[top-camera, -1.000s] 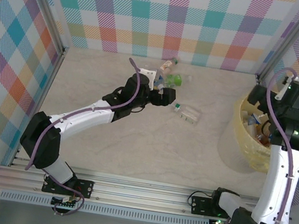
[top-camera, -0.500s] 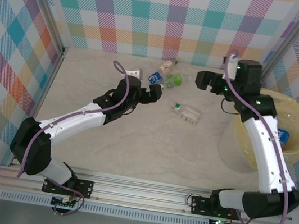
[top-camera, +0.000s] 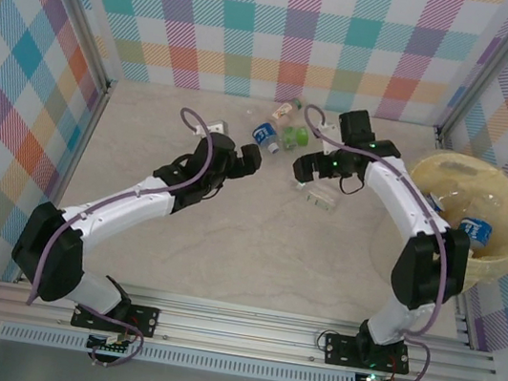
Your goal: Put the plastic bottles in the bin
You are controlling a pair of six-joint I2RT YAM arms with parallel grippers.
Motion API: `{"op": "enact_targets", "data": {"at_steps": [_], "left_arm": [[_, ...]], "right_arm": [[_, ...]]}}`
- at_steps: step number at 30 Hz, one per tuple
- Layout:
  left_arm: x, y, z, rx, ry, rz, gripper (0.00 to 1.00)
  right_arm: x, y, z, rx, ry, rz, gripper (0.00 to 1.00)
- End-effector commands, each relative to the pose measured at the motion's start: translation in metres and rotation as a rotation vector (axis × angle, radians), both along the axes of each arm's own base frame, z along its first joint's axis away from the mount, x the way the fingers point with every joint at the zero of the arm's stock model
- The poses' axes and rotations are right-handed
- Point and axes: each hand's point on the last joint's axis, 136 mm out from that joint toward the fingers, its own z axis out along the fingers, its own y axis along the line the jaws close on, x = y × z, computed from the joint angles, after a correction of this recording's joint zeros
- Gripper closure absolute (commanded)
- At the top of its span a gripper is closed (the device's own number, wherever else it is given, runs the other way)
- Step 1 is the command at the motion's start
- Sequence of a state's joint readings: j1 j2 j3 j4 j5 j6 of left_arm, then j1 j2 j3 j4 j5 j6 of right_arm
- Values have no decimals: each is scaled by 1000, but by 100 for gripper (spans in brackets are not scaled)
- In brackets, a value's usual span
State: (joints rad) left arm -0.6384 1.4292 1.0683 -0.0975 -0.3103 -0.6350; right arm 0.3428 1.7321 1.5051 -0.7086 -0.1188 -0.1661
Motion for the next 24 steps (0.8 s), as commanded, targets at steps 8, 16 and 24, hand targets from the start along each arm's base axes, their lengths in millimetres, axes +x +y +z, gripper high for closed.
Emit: {"op": "enact_targets", "data": {"at_steps": [8, 16, 24], "left_arm": [[-13, 35, 1, 14, -12, 112, 0], [-13, 40, -2, 10, -2, 123, 0], [-8, 29, -10, 4, 40, 89, 0]], "right_arm": [[3, -32, -80, -369, 120, 242, 0], [20, -43, -117, -484, 147, 255, 6], [14, -22, -135, -400, 188, 282, 25]]}}
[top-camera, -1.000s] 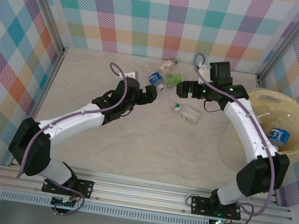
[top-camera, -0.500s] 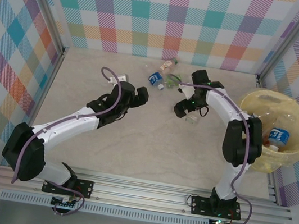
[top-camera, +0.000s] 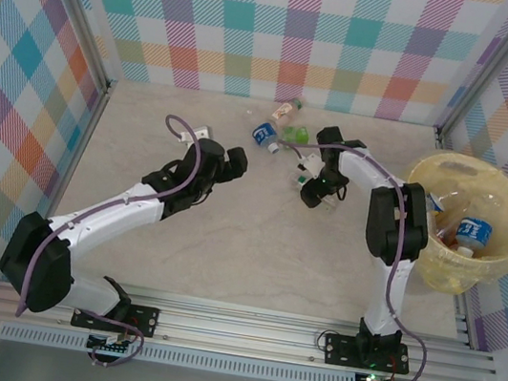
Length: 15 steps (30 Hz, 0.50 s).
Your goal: Put the plastic bottles in the bin
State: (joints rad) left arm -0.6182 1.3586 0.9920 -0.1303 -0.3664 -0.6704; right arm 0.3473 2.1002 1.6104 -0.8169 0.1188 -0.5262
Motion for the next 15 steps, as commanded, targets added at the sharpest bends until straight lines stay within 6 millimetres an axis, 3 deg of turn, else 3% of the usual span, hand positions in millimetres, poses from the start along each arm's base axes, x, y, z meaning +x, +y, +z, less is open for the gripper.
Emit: {"op": "enact_targets", "data": {"at_steps": [1, 5, 8, 11, 15], "left_arm": [[4, -2, 1, -18, 18, 0, 0], [5, -4, 1, -28, 11, -7, 0], [5, -4, 2, -28, 7, -5, 0], [5, -3, -1, -25, 10, -3, 0], [6, -5, 1, -33, 9, -8, 0]], "right_arm": [[2, 15, -2, 42, 4, 15, 29], [-1, 19, 1, 65, 9, 6, 42], [-1, 22, 15, 94, -26, -1, 49], [2, 27, 46, 149, -106, -21, 55], [3, 29, 103, 223, -201, -75, 56]]}}
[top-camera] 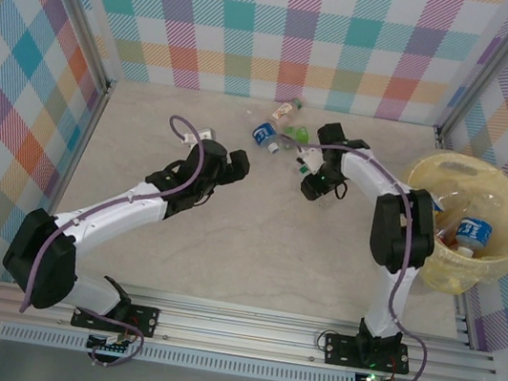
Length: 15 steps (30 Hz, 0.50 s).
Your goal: Put the plastic bottles in the bin
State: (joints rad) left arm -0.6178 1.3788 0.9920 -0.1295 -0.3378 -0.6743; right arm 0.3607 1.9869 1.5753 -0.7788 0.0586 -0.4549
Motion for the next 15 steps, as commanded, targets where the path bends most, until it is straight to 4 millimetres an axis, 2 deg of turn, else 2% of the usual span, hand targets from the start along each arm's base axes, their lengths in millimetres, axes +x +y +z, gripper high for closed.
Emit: {"op": "enact_targets", "data": {"at_steps": [1, 3, 7, 11, 15], "left_arm": [[7, 0, 11, -32, -20, 11, 0], [7, -1, 11, -34, -23, 8, 0], [8, -3, 11, -39, -19, 3, 0], [8, -4, 16, -61, -30, 4, 0], [9, -4, 18, -65, -35, 5, 0]], "right_arm": [[2, 12, 78, 131, -148, -45, 56], [0, 12, 106, 174, -217, -56, 57], [-13, 18, 176, 337, -359, -79, 57], [-26, 4, 234, 438, -455, -175, 59], [-39, -13, 276, 519, -560, -248, 61]]}}
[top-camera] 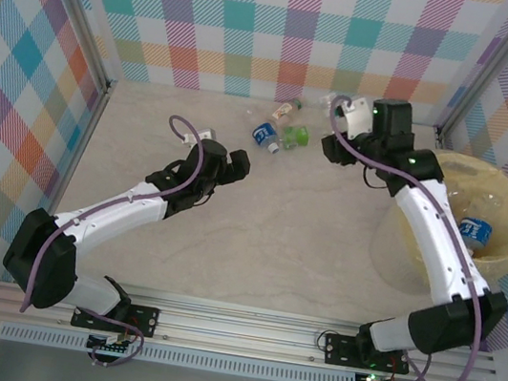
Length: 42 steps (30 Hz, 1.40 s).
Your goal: Put the plastic bottles in the bin
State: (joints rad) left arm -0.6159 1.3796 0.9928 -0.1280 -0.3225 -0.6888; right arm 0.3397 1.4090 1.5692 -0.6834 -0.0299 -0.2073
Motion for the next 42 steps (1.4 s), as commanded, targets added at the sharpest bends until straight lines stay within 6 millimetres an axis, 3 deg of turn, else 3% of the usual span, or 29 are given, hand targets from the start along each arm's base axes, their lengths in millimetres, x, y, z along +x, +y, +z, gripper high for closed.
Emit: {"op": "enact_targets", "data": {"at_steps": [1, 4, 10, 14, 25, 29, 36, 39, 42], "left_arm": [[10, -3, 18, -45, -42, 8, 0], [10, -4, 15, -46, -35, 6, 0], [11, -4, 13, -40, -28, 10, 0], [15, -7, 12, -47, -26, 3, 0], [19, -7, 9, -43, -13, -6, 0], [21, -9, 9, -50, -14, -11, 0], [23, -14, 7, -55, 0, -28, 0], [22, -14, 6, -54, 4, -30, 0], [22, -13, 6, -50, 6, -26, 0]], "right_arm": [[-7, -11, 30, 146, -50, -79, 61], [-16, -33, 56, 208, -128, -164, 60], [-41, -109, 85, 250, -218, -431, 61], [-60, -143, 89, 283, -231, -550, 61], [-85, -223, 69, 269, -178, -871, 63], [-91, -235, 53, 204, -81, -925, 61], [-87, -234, 19, 179, 55, -928, 54], [-82, -222, 10, 211, 113, -876, 44], [-77, -217, 8, 230, 138, -847, 29]]}}
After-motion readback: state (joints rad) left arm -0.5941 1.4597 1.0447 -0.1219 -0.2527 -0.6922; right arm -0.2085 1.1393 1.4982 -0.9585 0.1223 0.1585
